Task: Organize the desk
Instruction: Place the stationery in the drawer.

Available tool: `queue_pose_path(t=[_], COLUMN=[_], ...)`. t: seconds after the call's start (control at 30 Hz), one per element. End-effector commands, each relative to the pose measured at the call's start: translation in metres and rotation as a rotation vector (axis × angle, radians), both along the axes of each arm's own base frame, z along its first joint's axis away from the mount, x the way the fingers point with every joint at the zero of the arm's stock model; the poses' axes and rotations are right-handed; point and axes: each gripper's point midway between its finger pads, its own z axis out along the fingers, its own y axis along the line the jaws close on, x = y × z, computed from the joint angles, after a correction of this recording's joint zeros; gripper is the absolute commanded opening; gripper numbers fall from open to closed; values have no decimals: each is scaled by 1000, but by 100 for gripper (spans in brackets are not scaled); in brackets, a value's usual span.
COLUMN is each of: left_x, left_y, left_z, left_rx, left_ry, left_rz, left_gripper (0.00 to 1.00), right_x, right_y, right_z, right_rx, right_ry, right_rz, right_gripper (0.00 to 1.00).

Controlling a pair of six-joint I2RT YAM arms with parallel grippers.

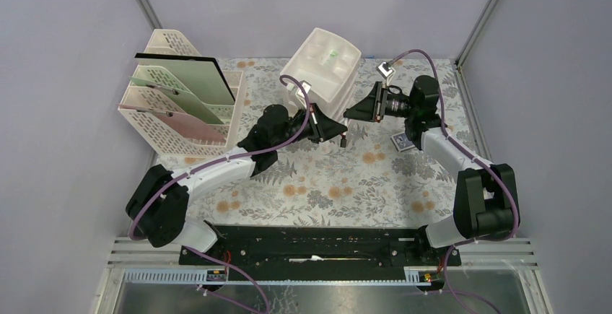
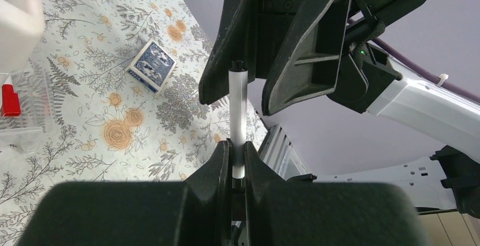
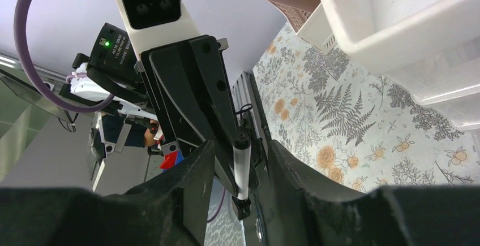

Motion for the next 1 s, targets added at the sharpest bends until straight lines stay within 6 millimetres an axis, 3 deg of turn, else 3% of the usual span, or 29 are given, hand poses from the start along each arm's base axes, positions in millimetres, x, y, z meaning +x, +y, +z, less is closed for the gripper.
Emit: queue_pose_path(t=[0.0,0.13,0.23,0.53,0.8,0.97], left_x=[5,6,5,1,12,15], left_y=[-6,-9,-9,9,67,105], left_z=[39,39,38,39,37,25], left_rx=[-86,-80,-78,4,115,185], left_ry=[-72,-63,-57,-80,-145,-171], left_rz=[4,-3,-3,25,173,271], left_gripper=[0,0,5,57,75,97], right_x=[-5,-10,-10,-20,-6,19], right_y=[10,14,15,11,-9,-34], right_z=[17,16,17,18,12,-8], right_rx=[2,0,-2,-15,-33,-110], right_ry=[-103,-111,-123,-195,-209,-183], right_rz=[55,79,96,174,122,-23], right_gripper=[44,28,1,0,0,0])
